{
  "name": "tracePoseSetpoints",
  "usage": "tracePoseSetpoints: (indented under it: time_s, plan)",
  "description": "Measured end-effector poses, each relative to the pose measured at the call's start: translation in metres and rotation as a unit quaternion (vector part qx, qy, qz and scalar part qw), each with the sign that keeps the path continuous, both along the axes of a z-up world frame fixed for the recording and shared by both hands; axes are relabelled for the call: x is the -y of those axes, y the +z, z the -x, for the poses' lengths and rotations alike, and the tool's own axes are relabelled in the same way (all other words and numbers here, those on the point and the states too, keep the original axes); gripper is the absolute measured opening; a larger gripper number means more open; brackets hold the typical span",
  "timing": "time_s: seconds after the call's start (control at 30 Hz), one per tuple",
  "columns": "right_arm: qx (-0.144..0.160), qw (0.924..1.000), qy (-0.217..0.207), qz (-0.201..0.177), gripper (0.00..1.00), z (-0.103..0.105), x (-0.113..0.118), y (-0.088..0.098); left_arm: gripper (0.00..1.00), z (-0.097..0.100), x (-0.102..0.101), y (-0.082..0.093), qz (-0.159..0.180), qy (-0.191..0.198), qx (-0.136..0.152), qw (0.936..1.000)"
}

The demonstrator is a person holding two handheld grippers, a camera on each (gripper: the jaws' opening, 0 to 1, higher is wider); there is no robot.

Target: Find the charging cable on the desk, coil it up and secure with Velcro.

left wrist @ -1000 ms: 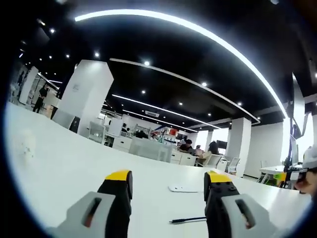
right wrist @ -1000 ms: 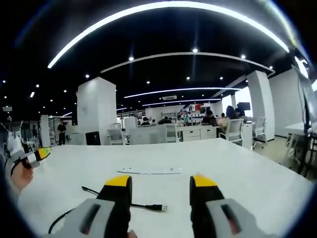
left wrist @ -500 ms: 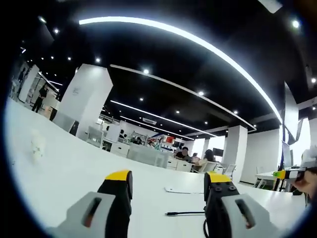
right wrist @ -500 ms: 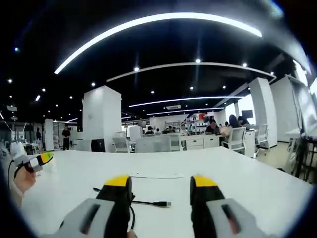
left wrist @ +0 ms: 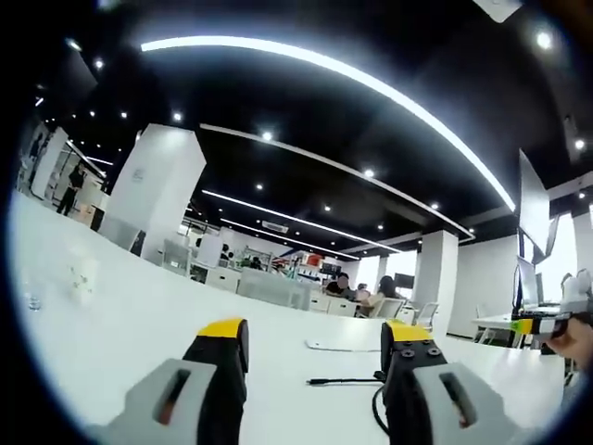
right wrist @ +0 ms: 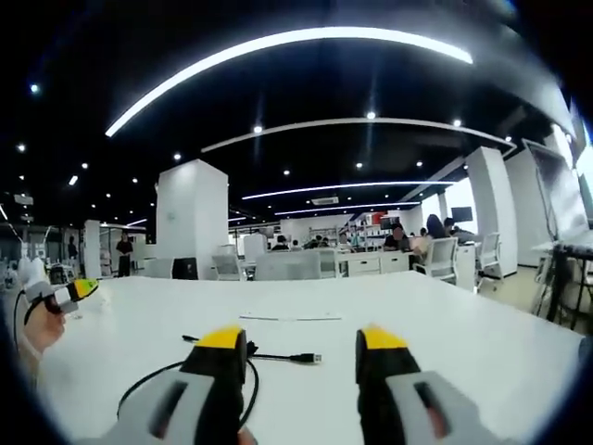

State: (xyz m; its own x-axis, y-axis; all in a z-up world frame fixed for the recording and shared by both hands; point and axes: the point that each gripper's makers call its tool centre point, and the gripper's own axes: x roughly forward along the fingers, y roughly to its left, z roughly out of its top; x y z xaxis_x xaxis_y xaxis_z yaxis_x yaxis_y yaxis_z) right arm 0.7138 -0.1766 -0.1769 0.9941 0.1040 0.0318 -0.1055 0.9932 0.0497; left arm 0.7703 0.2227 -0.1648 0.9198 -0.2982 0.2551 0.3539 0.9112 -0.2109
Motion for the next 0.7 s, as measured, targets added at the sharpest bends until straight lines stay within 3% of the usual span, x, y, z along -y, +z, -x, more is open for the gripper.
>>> tracePoseSetpoints:
  time_s: [0.5, 0.7]
  plan:
    - [0.013, 0.9998, 0.018, -0.004, 0.48, 0.035, -0.013, -0.005, 0.58, 0.039, 0.008, 0.004, -0.037, -0.009, 0.017, 0.9991]
    - [0.014, 0.9998, 0.012, 0.006, 0.48, 0.049, -0.015, -0.010, 0.58, 0.054, 0.007, -0.004, -0.047, -0.001, 0.015, 0.9988]
